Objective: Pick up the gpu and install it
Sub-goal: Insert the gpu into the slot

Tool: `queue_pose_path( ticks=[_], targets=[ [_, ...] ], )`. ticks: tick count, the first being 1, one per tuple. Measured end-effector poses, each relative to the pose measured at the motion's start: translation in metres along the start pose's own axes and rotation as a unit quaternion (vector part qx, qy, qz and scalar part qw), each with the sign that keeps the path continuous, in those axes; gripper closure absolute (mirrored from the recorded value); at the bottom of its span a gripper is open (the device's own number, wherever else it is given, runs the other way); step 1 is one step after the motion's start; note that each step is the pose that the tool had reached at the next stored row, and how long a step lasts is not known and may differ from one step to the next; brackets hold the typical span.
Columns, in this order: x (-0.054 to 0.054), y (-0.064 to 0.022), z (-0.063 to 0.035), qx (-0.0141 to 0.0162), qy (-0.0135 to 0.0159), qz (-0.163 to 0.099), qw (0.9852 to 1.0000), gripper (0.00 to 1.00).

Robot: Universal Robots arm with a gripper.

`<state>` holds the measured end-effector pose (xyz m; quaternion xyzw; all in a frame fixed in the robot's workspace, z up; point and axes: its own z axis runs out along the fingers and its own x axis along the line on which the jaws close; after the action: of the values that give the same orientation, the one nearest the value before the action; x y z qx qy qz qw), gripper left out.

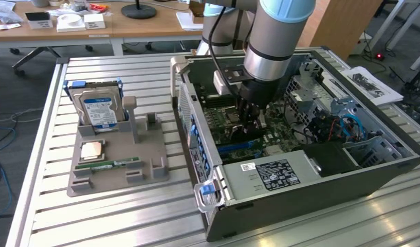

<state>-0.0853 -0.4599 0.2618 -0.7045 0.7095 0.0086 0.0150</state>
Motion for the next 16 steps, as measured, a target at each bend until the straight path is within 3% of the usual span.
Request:
queue_pose_path(
  ticks=[6,16],
  targets=[
    [0.0000,0.0009,0.0009,0.0039,-0.0002,-0.002,1.0000,0.73],
    [0.0001,0.0034,0.0029,0.0042,-0.0001,-0.002,1.0000,0.73]
  ],
)
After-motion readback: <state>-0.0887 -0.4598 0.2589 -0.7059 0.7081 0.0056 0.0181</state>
